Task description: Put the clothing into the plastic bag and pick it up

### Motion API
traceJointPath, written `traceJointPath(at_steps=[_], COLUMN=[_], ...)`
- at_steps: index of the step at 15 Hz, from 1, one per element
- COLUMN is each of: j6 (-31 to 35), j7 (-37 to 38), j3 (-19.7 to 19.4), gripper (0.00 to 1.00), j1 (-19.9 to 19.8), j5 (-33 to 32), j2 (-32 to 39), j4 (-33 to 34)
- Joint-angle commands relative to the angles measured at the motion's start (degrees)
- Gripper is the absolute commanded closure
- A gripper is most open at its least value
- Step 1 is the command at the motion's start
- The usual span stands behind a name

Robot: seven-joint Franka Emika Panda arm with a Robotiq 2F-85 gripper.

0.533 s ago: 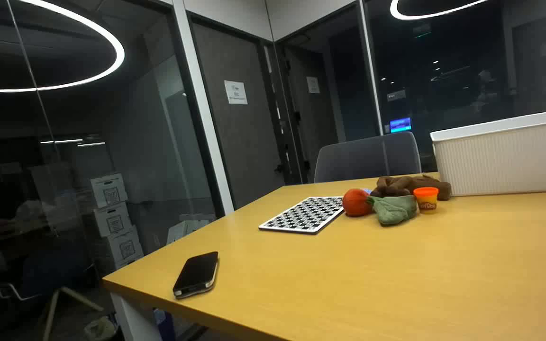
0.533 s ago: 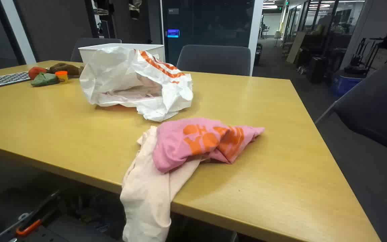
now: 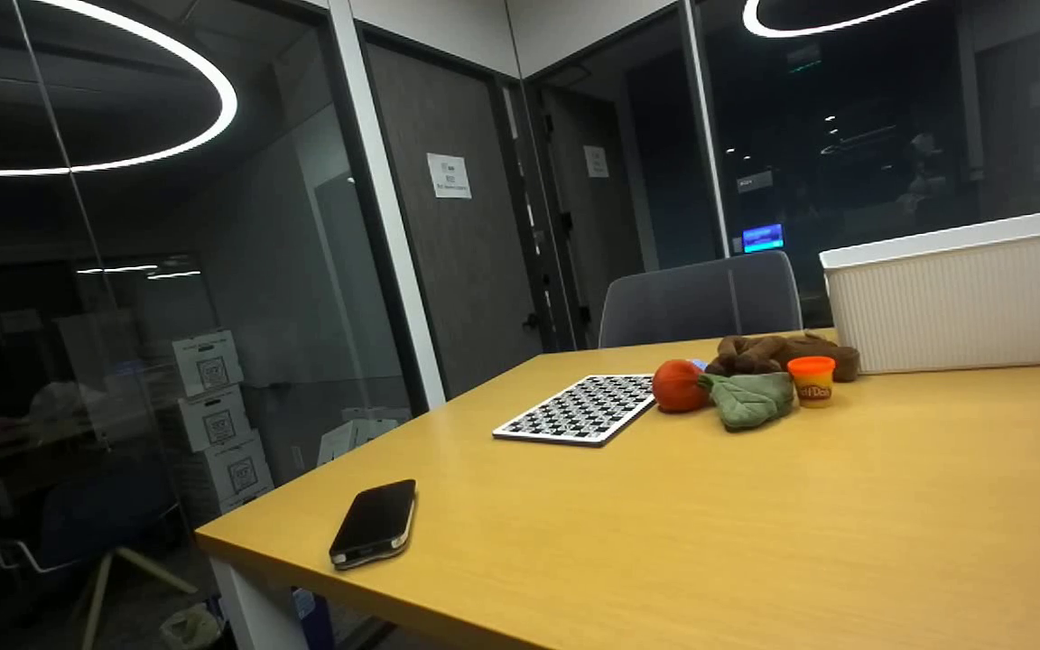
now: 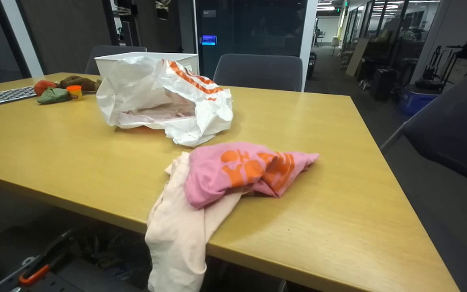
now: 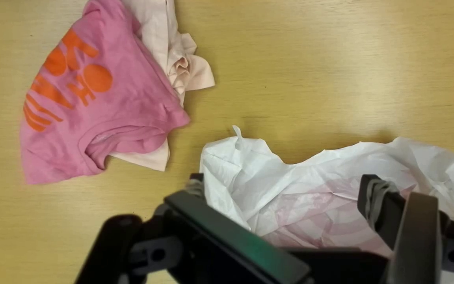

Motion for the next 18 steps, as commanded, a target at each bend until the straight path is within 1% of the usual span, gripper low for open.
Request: traceJointPath(at_steps=[1, 4, 7, 10, 12, 14, 16, 18], j6=[0.0, 0.9, 5.4, 12.7, 19.7, 24.3, 27.4, 28.5], j7=[1.5, 1.5, 4.2, 6.3, 10.0, 12.9, 16.2, 18.1], j3=[-0.9, -3.8, -6.7, -8.8, -9.1, -9.8, -10.7, -12.0], gripper=[0.00, 0.00, 0.00, 0.00, 0.00, 0.00, 0.00, 0.00], j1=[-0.1, -1.4, -3.5, -5.9, -8.2, -10.2, -12.9, -15.3], j5=[-0.1, 2.3, 4.0, 4.6, 2.2, 2.0, 1.4, 1.8], j2=[0.4, 0.1, -1.4, -2.8, -3.0, -2.8, -3.3, -3.6], j4=[-0.2, -2.1, -8.3, -17.1, -23.0, -27.2, -31.0, -33.6])
